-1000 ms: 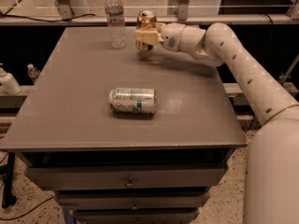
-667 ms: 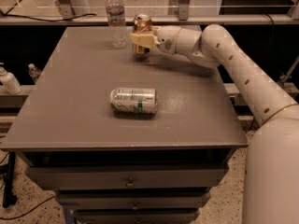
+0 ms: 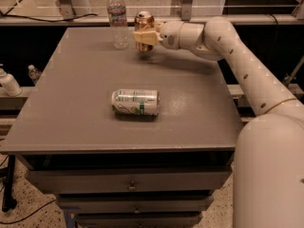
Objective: Move orange can near water bottle
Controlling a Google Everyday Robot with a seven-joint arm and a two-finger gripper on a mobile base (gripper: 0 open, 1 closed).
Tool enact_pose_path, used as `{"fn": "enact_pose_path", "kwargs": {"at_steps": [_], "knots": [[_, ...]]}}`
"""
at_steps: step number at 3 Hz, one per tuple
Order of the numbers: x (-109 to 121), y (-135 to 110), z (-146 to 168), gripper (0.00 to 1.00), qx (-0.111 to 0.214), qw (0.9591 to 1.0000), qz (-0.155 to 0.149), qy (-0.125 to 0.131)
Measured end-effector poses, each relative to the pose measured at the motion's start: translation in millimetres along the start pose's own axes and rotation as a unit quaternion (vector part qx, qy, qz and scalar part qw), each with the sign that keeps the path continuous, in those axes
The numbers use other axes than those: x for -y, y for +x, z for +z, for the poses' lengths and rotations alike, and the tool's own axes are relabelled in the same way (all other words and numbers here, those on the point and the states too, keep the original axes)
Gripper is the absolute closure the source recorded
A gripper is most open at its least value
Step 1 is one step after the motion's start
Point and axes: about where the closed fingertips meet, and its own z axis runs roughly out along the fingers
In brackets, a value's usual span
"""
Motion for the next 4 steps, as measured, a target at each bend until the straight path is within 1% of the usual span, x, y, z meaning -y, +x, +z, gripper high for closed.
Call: {"fn": "enact_pose_path", "kwargs": {"at_steps": [1, 2, 3, 4], "knots": [[11, -1, 5, 1.0, -0.012, 0.9998, -0.012, -0.004], [10, 1, 11, 1.0, -0.012, 0.9998, -0.011, -0.01], [10, 1, 16, 0.82, -0.015, 0.9998, -0.011, -0.011], [12, 0, 19, 0.59, -0.015, 0.9998, -0.012, -0.011]]}}
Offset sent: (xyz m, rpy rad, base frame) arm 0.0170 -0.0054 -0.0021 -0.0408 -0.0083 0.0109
